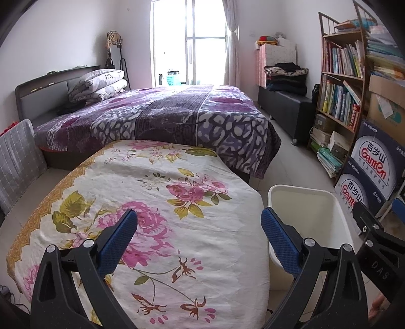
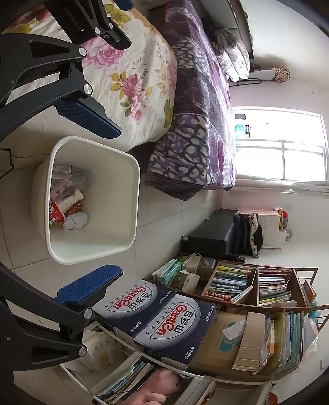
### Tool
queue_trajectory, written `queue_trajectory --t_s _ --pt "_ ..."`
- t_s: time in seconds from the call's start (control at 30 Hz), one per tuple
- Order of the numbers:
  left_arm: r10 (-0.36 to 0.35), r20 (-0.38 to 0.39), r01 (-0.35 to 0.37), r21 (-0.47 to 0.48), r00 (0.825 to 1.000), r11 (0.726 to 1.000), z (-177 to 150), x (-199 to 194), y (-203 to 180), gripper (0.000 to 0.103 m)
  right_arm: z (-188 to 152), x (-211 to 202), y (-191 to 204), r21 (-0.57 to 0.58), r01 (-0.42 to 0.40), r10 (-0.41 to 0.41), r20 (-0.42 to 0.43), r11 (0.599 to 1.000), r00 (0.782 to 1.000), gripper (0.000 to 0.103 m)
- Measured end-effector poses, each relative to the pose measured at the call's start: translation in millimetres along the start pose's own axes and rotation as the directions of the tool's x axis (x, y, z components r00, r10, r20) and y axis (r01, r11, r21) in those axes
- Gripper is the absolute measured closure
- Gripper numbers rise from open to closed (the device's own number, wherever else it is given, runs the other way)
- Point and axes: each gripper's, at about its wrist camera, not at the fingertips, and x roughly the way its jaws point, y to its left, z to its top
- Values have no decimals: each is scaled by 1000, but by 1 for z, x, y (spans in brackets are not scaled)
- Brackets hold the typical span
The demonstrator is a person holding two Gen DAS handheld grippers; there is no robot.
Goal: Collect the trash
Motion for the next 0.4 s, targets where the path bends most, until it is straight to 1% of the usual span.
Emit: queue_trajectory --t_s 0.13,0.4 --pt "0 -8 0 6 1000 1000 1 1 -1 8 0 2 -1 0 0 0 -10 1000 1000 7" --pt "-2 -23 1 -14 1000 1000 3 3 3 8 0 2 -2 -1 -1 1 -13 1000 1000 7"
